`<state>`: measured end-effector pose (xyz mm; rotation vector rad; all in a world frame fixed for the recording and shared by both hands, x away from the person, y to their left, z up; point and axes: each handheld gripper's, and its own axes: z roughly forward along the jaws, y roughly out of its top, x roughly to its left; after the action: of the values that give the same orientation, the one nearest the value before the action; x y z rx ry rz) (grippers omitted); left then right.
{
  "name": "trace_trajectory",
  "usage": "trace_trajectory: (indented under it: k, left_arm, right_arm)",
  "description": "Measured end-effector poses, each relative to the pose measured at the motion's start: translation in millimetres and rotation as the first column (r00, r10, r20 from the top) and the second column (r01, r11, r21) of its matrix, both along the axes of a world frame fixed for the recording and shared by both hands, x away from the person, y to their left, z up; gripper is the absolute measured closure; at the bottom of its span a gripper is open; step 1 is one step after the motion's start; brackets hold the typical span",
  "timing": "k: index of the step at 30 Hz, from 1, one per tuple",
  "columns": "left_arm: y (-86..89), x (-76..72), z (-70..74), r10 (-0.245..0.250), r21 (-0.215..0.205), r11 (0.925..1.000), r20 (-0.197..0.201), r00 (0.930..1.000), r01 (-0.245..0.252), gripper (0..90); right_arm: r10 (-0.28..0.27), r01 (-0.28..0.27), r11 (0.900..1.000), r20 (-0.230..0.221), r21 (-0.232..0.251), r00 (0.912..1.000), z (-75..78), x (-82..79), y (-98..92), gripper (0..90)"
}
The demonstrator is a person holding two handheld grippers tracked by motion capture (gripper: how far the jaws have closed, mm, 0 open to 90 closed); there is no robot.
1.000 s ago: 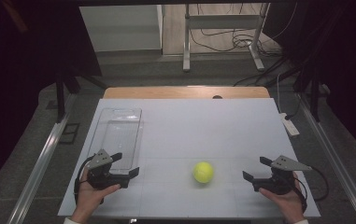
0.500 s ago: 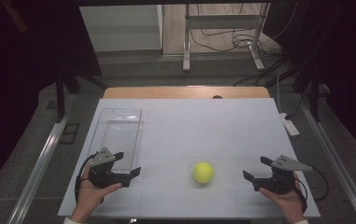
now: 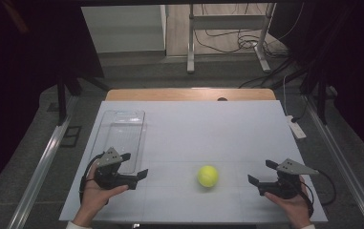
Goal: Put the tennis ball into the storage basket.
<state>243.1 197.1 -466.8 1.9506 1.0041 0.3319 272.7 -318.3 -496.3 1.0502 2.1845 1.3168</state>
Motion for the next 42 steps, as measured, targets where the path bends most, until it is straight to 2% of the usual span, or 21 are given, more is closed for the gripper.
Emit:
trace_trajectory:
  k: [10,23,34,42]
  left_arm:
    - [-8.1,2.2,4.0,-0.035,0.030,0.9989,-0.012,0.9993,0.035,9.8]
    - [-15.9,4.8,9.2,-0.064,0.036,0.9973,-0.016,0.9978,0.064,9.6]
    - [-30.6,7.0,17.1,-0.117,0.070,0.9906,-0.010,0.9931,0.118,9.6]
    - [-41.5,10.9,18.6,-0.145,0.078,0.9862,-0.023,0.9892,0.146,9.6]
  right_arm:
    - [0.000,0.000,1.000,-0.003,0.000,1.0000,-0.4,0.2,-0.1,7.1]
    - [0.003,-0.003,1.000,-0.007,-0.009,1.0000,-1.4,0.8,0.8,7.3]
    - [0.003,-0.003,1.000,-0.007,-0.010,1.0000,-1.4,0.8,1.0,7.3]
    - [0.006,-0.006,1.000,-0.008,-0.008,1.0000,-2.2,1.3,1.2,7.3]
